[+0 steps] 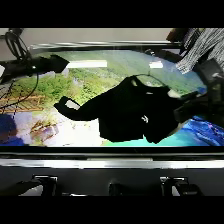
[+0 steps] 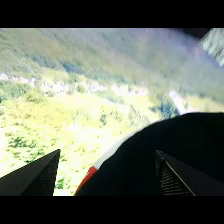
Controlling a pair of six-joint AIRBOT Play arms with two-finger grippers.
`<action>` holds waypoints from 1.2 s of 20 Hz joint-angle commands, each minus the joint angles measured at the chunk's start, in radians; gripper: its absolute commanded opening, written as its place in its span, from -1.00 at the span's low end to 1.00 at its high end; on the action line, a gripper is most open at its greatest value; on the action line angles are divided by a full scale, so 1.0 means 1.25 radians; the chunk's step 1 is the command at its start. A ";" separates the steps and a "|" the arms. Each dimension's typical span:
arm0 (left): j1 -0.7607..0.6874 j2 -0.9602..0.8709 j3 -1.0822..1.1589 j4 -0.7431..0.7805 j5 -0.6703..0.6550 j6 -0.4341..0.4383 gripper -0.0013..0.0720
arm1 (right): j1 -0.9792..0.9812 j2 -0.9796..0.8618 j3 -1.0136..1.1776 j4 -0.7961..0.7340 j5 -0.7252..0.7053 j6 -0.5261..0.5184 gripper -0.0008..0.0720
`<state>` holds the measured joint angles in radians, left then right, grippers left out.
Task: Fold the clothes and pants, and hang the long-sleeved shirts on hangers.
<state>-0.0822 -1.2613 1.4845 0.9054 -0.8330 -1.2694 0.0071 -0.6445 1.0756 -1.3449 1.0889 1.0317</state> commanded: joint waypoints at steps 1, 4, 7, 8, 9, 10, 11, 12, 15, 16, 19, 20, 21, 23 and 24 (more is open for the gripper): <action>0.000 0.039 0.000 0.001 0.009 -0.089 1.00 | 0.000 0.072 0.052 -0.238 0.004 0.217 -0.83; -0.005 0.060 0.000 0.001 -0.041 -0.089 1.00 | 0.000 0.085 0.125 -0.416 0.016 0.383 -0.83; -0.020 0.066 0.000 0.001 -0.076 -0.089 1.00 | 0.000 0.084 0.180 -0.570 0.016 0.421 -0.83; -0.027 0.066 0.000 0.001 -0.085 -0.089 0.99 | 0.000 0.084 0.182 -0.628 0.017 0.419 -0.83; -0.035 0.066 0.000 0.002 -0.091 -0.089 0.99 | 0.000 0.084 0.182 -0.675 0.027 0.420 -0.83; -0.044 0.065 0.000 0.002 -0.091 -0.089 0.99 | 0.000 0.080 0.182 -0.717 0.043 0.435 -0.83; -0.052 0.065 0.000 0.002 -0.090 -0.089 0.99 | -0.006 0.077 0.182 -0.762 0.057 0.506 -0.83; -0.059 0.064 0.000 0.002 -0.090 -0.089 1.00 | -0.021 0.075 0.182 -0.810 0.060 0.602 -0.83; -0.068 0.064 -0.001 0.002 -0.091 -0.089 0.99 | -0.117 0.048 0.196 -0.888 0.041 0.722 -0.83; -0.069 0.064 -0.001 0.002 -0.091 -0.089 0.99 | -0.157 0.029 0.212 -0.887 0.034 0.741 -0.83; -0.069 0.064 -0.001 0.003 -0.091 -0.089 0.99 | -0.279 -0.048 0.278 -0.881 -0.027 0.860 -0.83; -0.069 0.064 -0.001 0.009 -0.091 -0.089 0.99 | -0.303 -0.075 0.302 -0.879 -0.042 0.866 -0.83; -0.070 0.064 -0.002 0.015 -0.091 -0.089 0.99 | -0.326 -0.111 0.339 -0.879 -0.054 0.865 -0.83; -0.070 0.064 -0.002 0.015 -0.091 -0.089 0.99 | -0.358 -0.186 0.422 -0.880 -0.070 0.865 -0.83; -0.070 0.063 -0.002 0.015 -0.091 -0.089 0.99 | -0.370 -0.219 0.461 -0.880 -0.080 0.865 -0.83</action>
<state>-0.1688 -1.1812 1.4826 0.9188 -0.9463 -1.3800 -0.3870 -0.8078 1.5318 -2.4351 1.0336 2.0720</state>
